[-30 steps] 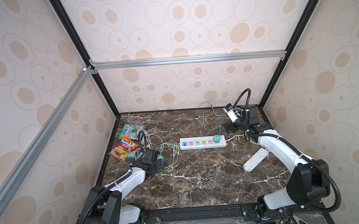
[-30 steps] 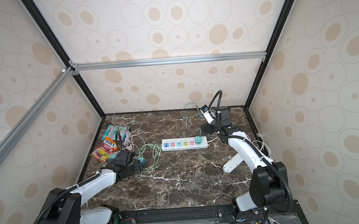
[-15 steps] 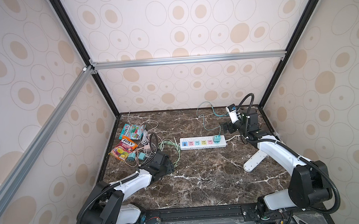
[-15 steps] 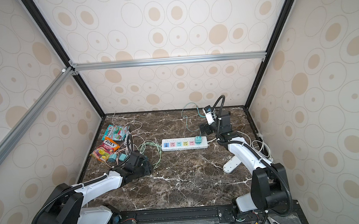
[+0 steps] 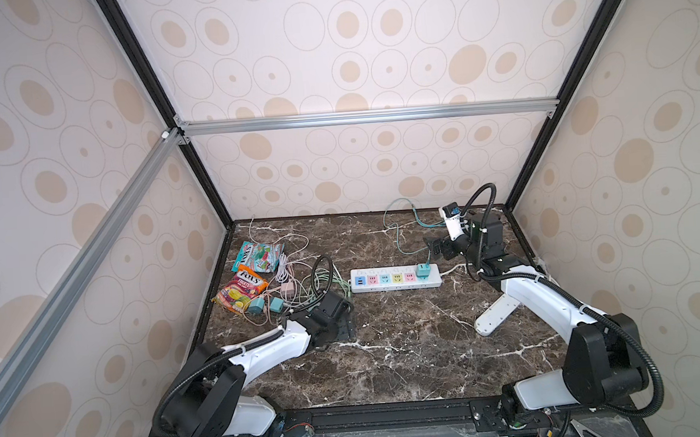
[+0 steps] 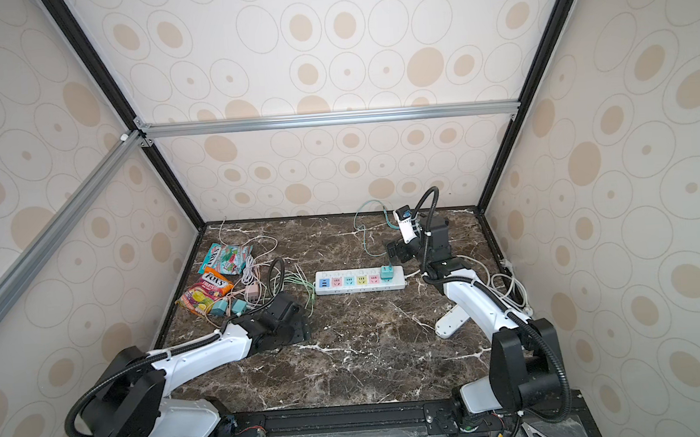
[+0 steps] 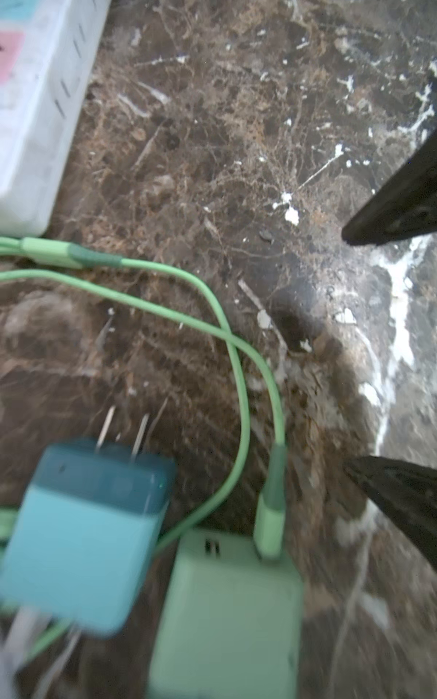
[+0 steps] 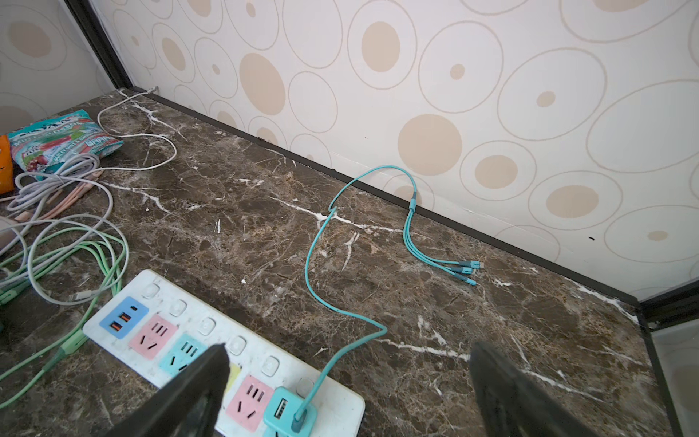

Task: Insert the plug
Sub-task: 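Grasp the pale green charger in the pile with the left gripper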

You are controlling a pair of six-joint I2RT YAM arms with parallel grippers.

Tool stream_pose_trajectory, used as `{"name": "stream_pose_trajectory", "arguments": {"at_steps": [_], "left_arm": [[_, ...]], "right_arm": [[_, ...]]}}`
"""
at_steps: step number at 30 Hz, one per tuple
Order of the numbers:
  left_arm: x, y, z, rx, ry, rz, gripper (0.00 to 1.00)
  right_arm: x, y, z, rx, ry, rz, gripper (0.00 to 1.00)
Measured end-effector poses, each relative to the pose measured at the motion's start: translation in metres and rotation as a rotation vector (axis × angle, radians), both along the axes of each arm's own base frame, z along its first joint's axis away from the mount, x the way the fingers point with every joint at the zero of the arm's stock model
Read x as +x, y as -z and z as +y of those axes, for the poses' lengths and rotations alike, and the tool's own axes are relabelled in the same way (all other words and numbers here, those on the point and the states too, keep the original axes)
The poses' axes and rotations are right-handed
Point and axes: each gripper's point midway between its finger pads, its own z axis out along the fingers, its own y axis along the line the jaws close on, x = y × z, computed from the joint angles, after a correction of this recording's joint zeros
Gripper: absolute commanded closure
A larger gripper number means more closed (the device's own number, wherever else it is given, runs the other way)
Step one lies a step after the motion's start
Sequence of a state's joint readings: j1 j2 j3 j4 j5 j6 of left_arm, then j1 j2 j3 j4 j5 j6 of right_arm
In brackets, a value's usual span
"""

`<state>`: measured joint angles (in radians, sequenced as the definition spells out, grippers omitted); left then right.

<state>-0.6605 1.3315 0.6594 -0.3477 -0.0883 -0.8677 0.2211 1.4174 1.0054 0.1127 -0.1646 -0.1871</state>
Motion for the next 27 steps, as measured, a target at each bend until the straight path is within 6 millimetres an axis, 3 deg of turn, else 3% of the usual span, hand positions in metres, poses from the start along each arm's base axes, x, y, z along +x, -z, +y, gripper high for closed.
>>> {"name": "stream_pose_trajectory", "arguments": {"at_steps": [6, 8, 20, 27], "left_arm": [[0.023, -0.003, 0.061, 0.071, -0.089, 0.012, 0.02], [0.028, -0.003, 0.071, 0.075, -0.089, 0.01, 0.02], [0.063, 0.004, 0.085, 0.156, -0.028, -0.028, 0.02], [0.077, 0.009, 0.069, 0.119, 0.054, -0.065, 0.03]], "right_arm": [[-0.002, 0.006, 0.002, 0.01, -0.008, 0.007, 0.0], [-0.002, 0.006, 0.003, 0.014, -0.009, 0.007, 0.0], [-0.012, 0.005, 0.001, 0.02, -0.013, -0.004, 0.0], [-0.016, 0.006, 0.005, 0.051, -0.026, 0.018, 0.0]]}}
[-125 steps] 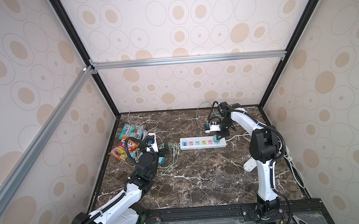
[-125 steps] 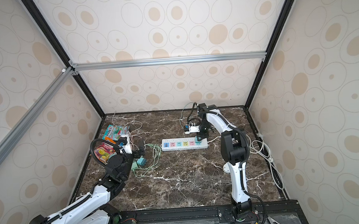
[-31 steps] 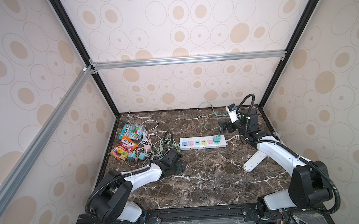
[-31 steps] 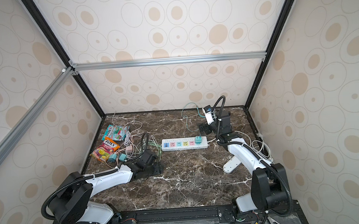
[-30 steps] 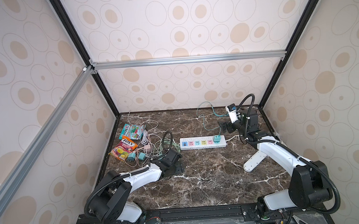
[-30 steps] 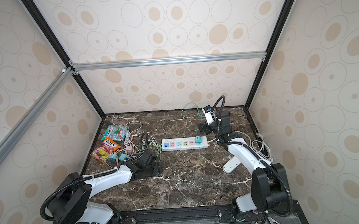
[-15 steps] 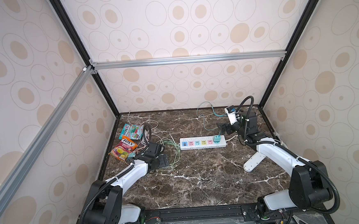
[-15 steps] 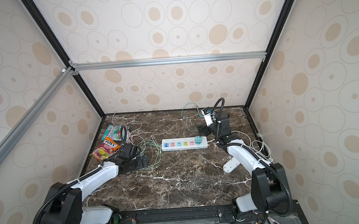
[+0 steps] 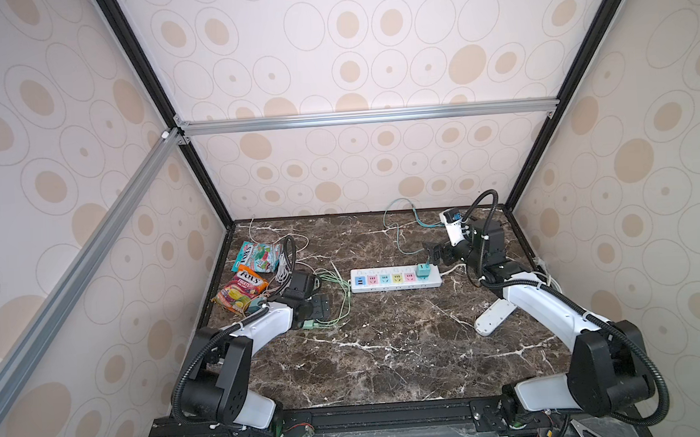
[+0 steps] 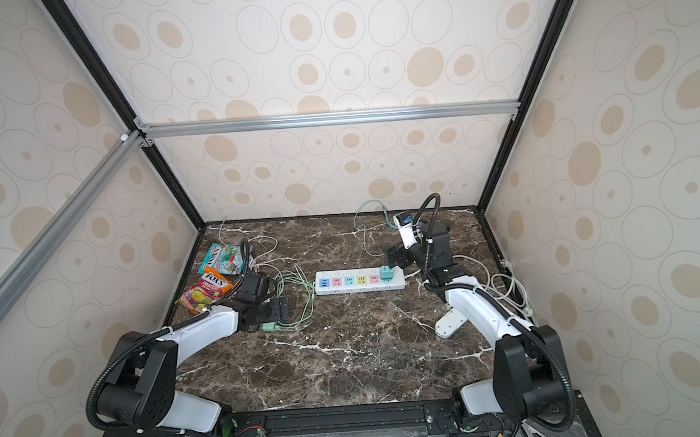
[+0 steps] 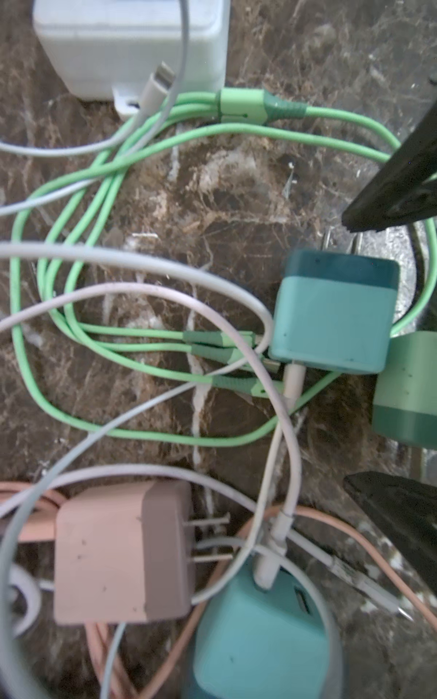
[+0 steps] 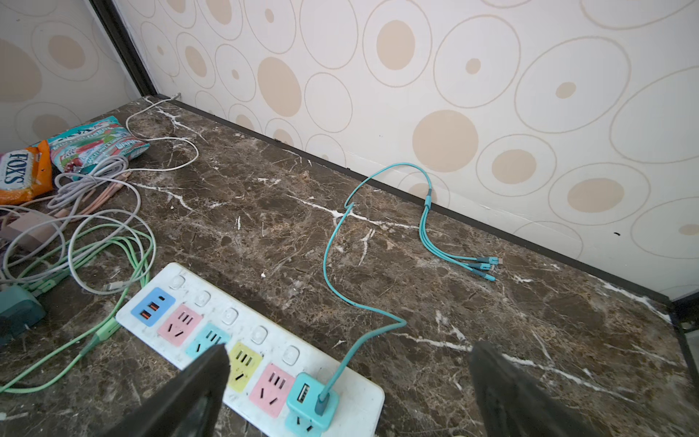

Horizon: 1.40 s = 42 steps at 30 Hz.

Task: Insert the plug
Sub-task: 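Grasp the pale green charger in the pile with the left gripper, then lift the pale green charger high with the left gripper, raising its cable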

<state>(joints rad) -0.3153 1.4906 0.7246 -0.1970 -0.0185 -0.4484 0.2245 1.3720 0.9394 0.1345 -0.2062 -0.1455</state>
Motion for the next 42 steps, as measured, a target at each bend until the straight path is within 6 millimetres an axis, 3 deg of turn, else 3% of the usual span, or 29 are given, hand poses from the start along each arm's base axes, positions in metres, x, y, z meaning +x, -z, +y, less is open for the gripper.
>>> {"name": "stream_pose_trajectory", "arguments": {"at_steps": [5, 9, 15, 21, 36, 42], "left_arm": [[-0.009, 0.008, -0.011, -0.064, 0.039, 0.025, 0.04], [-0.031, 0.01, -0.022, -0.141, 0.057, 0.038, 0.06], [-0.067, 0.004, -0.058, -0.265, 0.128, 0.054, 0.05], [-0.091, 0.003, -0.081, -0.302, 0.177, 0.093, 0.05], [-0.13, 0.009, -0.104, -0.174, 0.341, 0.203, 0.06], [-0.141, 0.013, -0.108, -0.093, 0.396, 0.262, 0.18]], "right_arm": [[-0.002, -0.002, 0.004, 0.053, -0.001, 0.029, 0.0], [-0.005, -0.008, 0.014, 0.103, -0.05, 0.038, 0.0], [0.0, -0.02, 0.027, 0.176, -0.095, 0.04, 0.0], [0.009, -0.019, 0.035, 0.224, -0.109, 0.07, 0.0], [0.011, -0.02, 0.035, 0.241, -0.098, 0.077, 0.0], [0.012, -0.022, 0.035, 0.247, -0.096, 0.071, 0.0]]}}
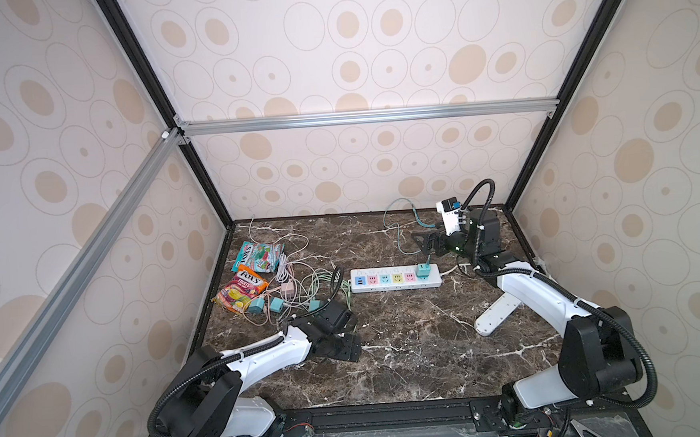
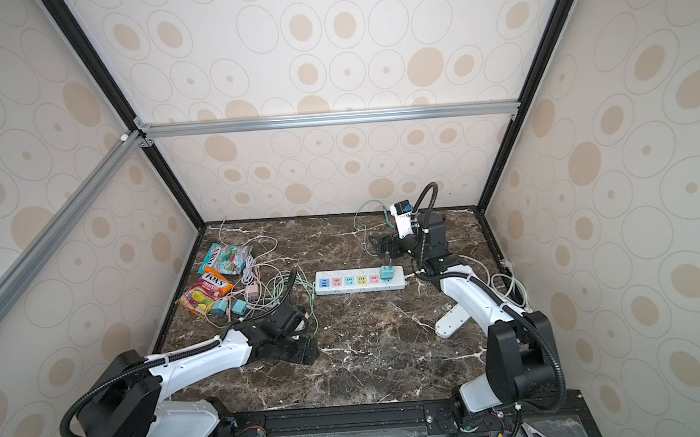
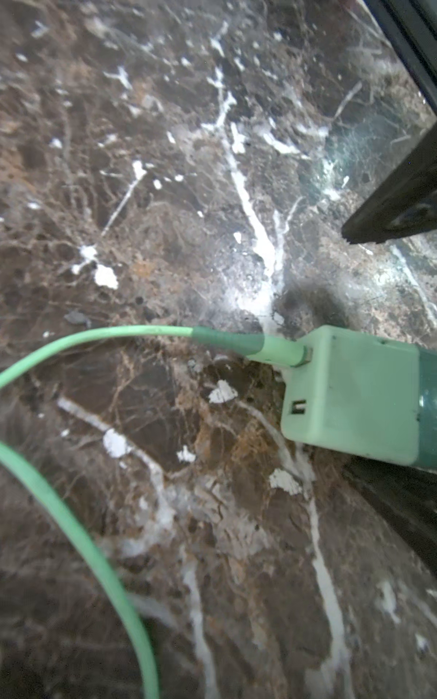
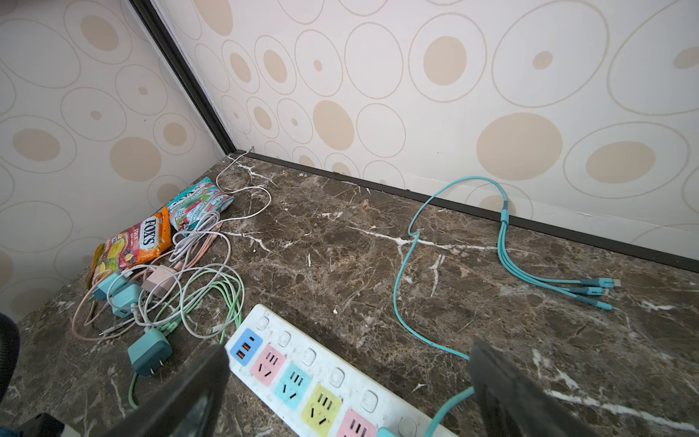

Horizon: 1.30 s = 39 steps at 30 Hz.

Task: Insert the plug
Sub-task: 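Lift the pale green charger high with the left gripper, raising its cable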

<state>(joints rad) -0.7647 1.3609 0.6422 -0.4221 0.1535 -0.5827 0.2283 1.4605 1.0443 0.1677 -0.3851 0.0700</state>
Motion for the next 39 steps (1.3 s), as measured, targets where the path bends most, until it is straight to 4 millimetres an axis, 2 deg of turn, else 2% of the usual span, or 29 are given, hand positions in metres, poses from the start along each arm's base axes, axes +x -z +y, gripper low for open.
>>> {"name": "stream_pose_trajectory", "arguments": {"at_steps": [7, 15, 24, 30, 33, 39], "left_arm": [[-0.005, 0.005, -0.002, 0.092, 0.069, 0.017, 0.35], [-0.007, 0.008, 0.005, 0.155, 0.081, 0.029, 0.41], [-0.004, 0.01, 0.01, 0.218, 0.081, 0.018, 0.55], [-0.001, 0.01, 0.012, 0.239, 0.082, 0.002, 0.78], [-0.002, 0.01, 0.012, 0.239, 0.082, 0.001, 1.0], [0.003, 0.0, 0.012, 0.229, 0.073, -0.039, 1.0]], "right_arm": [[0.001, -0.003, 0.0, 0.015, 0.005, -0.004, 0.0], [0.002, -0.003, -0.001, 0.015, 0.012, -0.003, 0.0], [0.003, -0.002, -0.003, 0.012, 0.025, -0.003, 0.0], [0.003, 0.0, -0.003, 0.011, 0.029, 0.008, 0.0], [0.002, 0.001, -0.003, 0.009, 0.025, 0.024, 0.0], [0.004, -0.001, 0.006, 0.025, -0.017, 0.054, 0.0]]}}
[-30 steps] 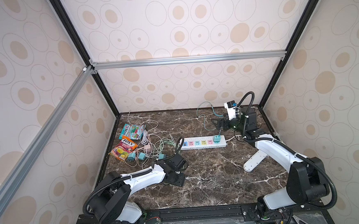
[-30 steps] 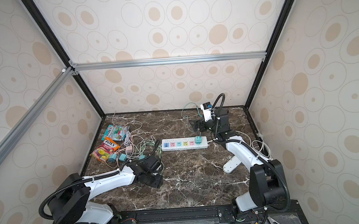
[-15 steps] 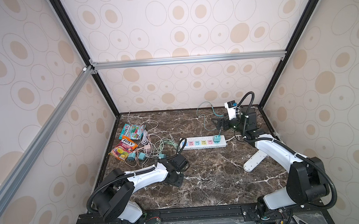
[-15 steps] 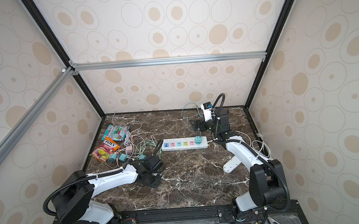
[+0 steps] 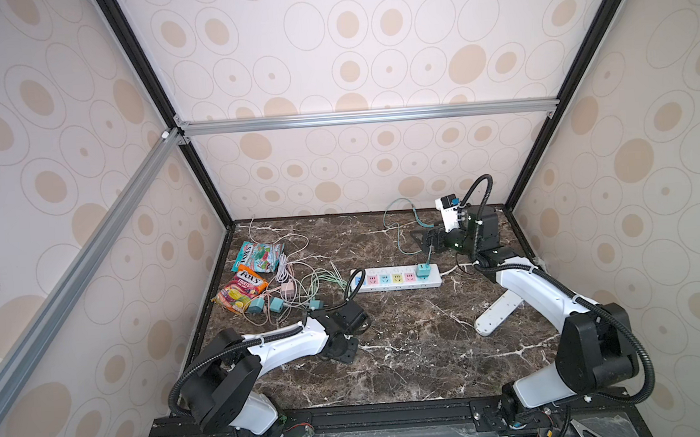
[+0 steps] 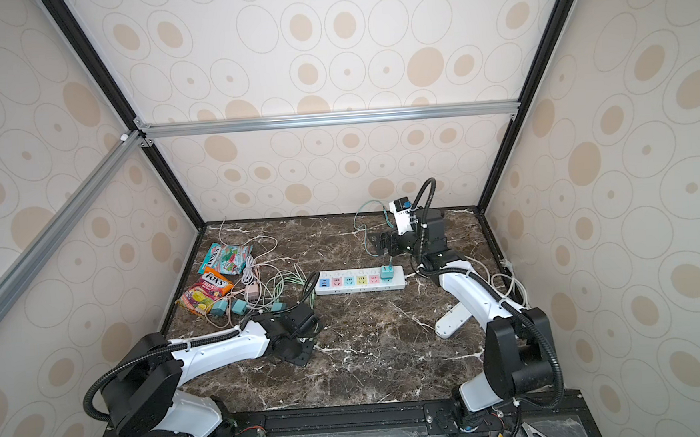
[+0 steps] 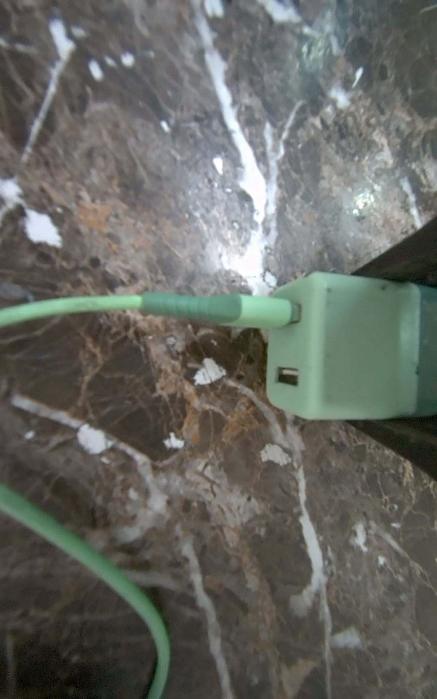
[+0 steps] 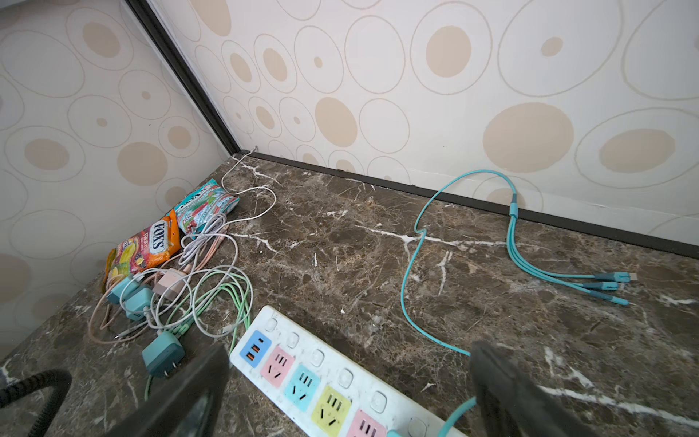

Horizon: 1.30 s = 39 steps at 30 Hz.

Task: Insert the plug
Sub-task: 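Lift the pale green charger high with the left gripper, raising its cable, then grasp the green cable with the right gripper while the left holds the charger up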

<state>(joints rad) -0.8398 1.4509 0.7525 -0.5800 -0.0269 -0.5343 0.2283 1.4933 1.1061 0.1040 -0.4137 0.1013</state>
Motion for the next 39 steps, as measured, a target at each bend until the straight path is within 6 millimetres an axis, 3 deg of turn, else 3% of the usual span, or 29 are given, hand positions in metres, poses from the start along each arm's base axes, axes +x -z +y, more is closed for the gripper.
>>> {"name": "stream_pose_trajectory", "arguments": {"at_steps": [4, 9, 15, 22, 28, 35, 39], "left_arm": [[0.012, -0.037, -0.007, -0.086, -0.008, -0.102, 1.0], [0.043, -0.115, -0.02, -0.234, -0.052, -0.274, 1.0], [0.078, -0.219, -0.022, -0.421, -0.122, -0.478, 1.0], [0.104, -0.324, -0.017, -0.566, -0.136, -0.656, 1.0], [0.115, -0.376, -0.024, -0.625, -0.073, -0.716, 1.0], [0.113, -0.433, -0.034, -0.686, 0.024, -0.784, 1.0], [0.109, -0.452, -0.031, -0.698, 0.05, -0.821, 1.0]], "right_arm": [[-0.003, 0.005, 0.006, 0.01, -0.033, 0.024, 0.0], [-0.01, 0.005, 0.02, 0.002, -0.094, 0.015, 0.0], [-0.029, 0.01, 0.064, -0.004, -0.247, -0.009, 0.0], [-0.044, 0.047, 0.11, -0.036, -0.419, 0.021, 0.0], [-0.042, 0.059, 0.146, -0.006, -0.529, 0.009, 0.02], [-0.042, 0.071, 0.221, 0.057, -0.64, -0.013, 0.05], [-0.045, 0.081, 0.262, 0.088, -0.685, -0.024, 0.07]]}}
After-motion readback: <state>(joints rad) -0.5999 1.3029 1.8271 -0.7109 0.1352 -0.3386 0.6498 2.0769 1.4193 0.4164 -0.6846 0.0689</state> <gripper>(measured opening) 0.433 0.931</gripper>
